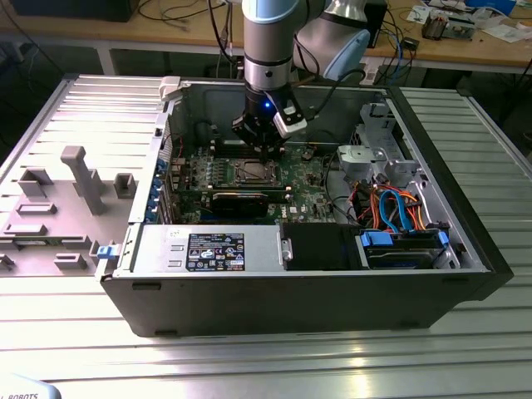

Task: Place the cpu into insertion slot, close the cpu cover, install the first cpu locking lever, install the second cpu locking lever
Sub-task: 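Install the second cpu locking lever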

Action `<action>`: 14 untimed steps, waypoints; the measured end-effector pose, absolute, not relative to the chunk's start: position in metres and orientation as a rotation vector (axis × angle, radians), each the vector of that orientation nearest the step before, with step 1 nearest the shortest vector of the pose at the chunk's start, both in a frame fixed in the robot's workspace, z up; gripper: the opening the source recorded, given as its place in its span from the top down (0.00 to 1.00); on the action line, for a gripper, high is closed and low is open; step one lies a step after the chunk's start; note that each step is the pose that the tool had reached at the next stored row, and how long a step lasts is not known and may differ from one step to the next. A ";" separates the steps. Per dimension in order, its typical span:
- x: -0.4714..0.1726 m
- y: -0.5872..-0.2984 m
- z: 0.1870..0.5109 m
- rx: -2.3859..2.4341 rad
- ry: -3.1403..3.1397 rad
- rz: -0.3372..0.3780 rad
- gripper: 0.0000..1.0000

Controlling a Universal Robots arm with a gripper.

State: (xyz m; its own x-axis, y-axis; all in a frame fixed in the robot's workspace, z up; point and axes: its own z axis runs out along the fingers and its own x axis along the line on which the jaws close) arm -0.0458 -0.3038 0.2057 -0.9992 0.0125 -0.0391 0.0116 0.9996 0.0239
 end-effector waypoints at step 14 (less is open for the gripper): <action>-0.046 -0.314 0.224 0.019 3.102 0.037 0.89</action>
State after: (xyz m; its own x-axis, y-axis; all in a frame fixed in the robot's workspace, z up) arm -0.0458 -0.3143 0.2239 -0.9992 0.0126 -0.0391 0.0116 0.9996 0.0238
